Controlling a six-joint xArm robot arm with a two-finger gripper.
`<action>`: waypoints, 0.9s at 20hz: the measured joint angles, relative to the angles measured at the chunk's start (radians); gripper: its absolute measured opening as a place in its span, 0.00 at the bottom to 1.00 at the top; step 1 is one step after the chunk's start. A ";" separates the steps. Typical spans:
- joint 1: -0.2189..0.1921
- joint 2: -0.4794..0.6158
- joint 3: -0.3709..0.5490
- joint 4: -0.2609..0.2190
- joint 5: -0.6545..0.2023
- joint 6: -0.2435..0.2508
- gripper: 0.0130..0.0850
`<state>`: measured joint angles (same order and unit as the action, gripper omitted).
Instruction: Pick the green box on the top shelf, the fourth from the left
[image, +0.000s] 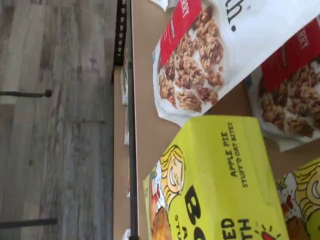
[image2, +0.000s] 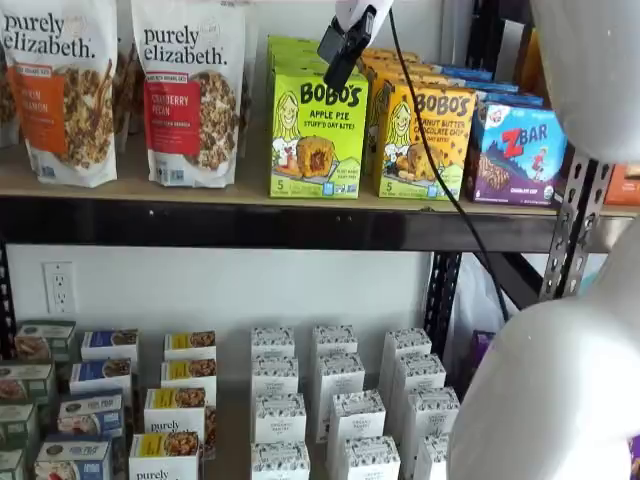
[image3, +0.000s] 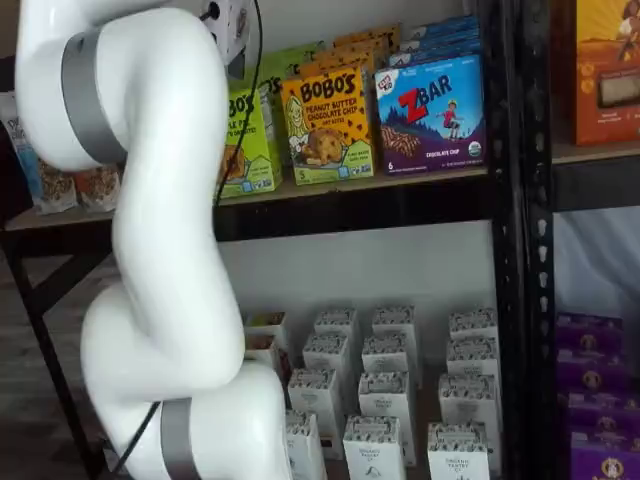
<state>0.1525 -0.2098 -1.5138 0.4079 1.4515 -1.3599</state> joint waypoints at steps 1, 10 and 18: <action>-0.001 0.008 -0.010 -0.006 0.009 -0.001 1.00; -0.004 0.073 -0.094 -0.057 0.102 -0.003 1.00; 0.009 0.103 -0.126 -0.111 0.147 0.002 1.00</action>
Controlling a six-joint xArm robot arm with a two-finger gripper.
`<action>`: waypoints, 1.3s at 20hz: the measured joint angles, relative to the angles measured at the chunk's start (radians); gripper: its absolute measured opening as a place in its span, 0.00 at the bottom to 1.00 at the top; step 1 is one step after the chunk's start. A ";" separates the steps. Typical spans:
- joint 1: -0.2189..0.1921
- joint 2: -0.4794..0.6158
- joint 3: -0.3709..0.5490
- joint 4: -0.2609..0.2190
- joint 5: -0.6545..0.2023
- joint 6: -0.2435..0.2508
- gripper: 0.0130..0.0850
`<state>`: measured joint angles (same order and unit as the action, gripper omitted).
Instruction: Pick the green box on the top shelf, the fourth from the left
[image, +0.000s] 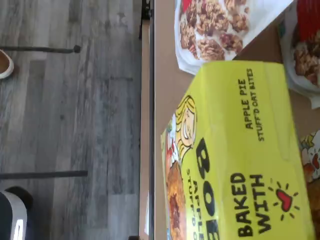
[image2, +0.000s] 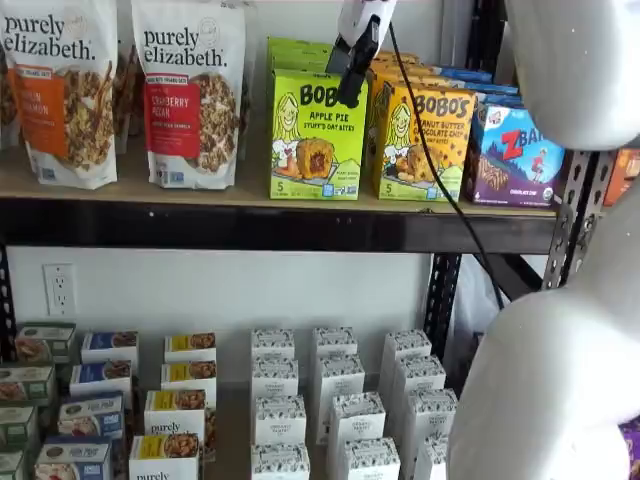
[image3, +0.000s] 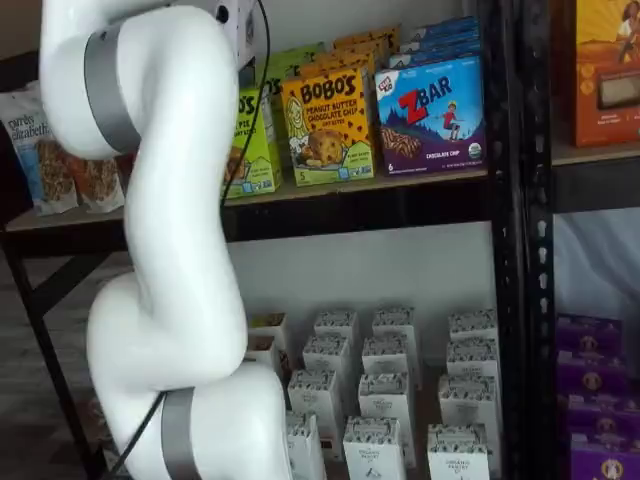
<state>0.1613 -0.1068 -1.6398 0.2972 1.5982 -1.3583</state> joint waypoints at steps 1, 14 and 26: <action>0.003 0.000 0.002 -0.005 -0.002 0.001 1.00; 0.039 0.007 0.022 -0.048 -0.003 0.025 1.00; 0.052 -0.007 0.052 -0.057 -0.041 0.033 1.00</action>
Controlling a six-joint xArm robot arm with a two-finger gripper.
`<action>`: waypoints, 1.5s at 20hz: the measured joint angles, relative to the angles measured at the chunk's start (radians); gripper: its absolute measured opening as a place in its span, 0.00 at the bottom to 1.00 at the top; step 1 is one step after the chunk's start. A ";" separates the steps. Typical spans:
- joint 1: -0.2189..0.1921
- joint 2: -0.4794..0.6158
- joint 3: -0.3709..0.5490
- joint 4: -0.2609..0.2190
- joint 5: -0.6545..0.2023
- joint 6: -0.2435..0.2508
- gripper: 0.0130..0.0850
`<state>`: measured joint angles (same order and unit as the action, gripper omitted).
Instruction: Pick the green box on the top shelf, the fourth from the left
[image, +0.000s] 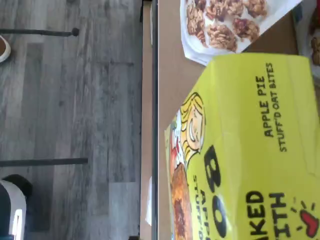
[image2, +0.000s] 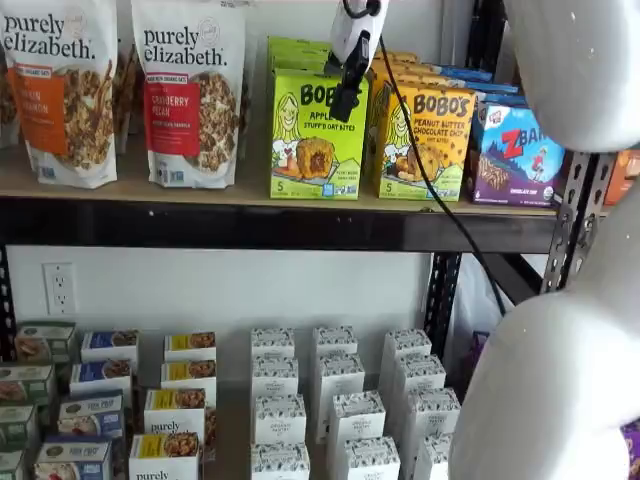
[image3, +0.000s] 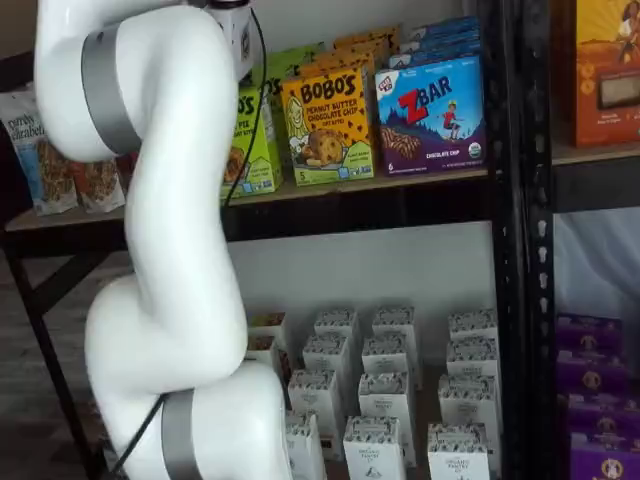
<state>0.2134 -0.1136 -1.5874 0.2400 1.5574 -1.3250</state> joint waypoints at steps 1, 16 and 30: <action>0.001 0.002 -0.002 -0.002 0.004 0.001 1.00; 0.004 0.000 0.005 -0.012 -0.002 0.002 0.78; 0.006 -0.005 0.010 -0.026 -0.009 0.003 0.56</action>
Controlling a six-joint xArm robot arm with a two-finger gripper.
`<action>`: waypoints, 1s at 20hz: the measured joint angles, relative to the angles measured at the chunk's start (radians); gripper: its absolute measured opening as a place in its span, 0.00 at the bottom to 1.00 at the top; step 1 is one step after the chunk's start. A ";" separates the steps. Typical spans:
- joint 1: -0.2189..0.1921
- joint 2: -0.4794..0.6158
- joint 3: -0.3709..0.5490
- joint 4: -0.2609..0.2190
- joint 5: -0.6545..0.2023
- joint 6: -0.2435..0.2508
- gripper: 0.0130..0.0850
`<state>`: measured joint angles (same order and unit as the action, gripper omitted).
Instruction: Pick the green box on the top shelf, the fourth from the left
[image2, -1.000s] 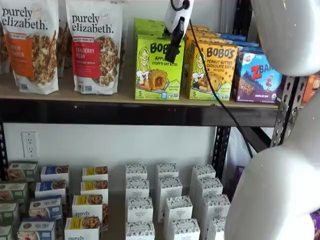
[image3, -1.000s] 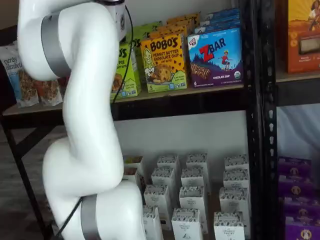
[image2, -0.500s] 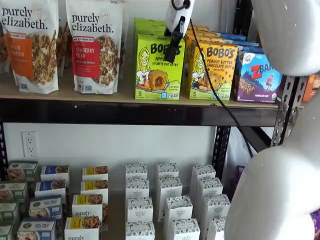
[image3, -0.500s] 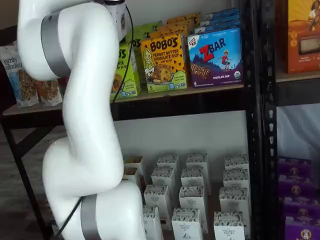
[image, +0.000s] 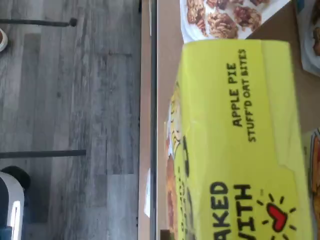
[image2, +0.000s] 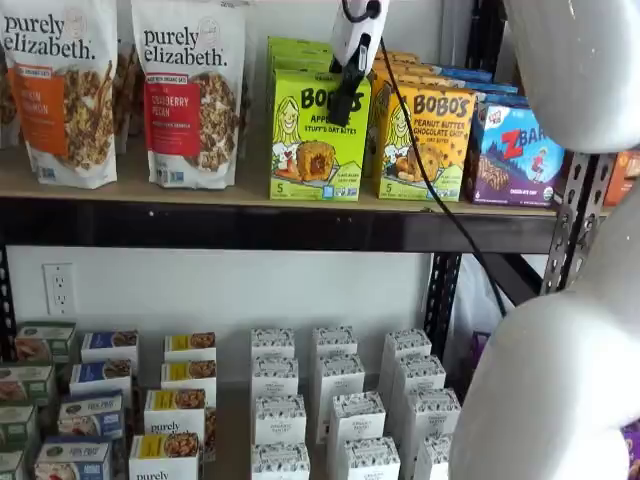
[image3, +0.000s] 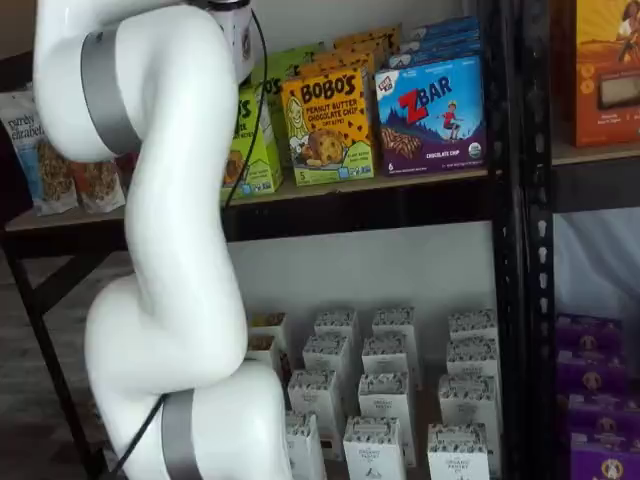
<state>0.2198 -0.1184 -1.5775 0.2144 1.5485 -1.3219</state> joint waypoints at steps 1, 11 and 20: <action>0.001 0.000 0.001 -0.002 -0.001 0.001 0.56; 0.005 -0.003 0.009 0.002 -0.012 0.004 0.33; 0.006 -0.005 0.012 0.002 -0.017 0.005 0.17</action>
<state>0.2253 -0.1239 -1.5654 0.2169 1.5318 -1.3172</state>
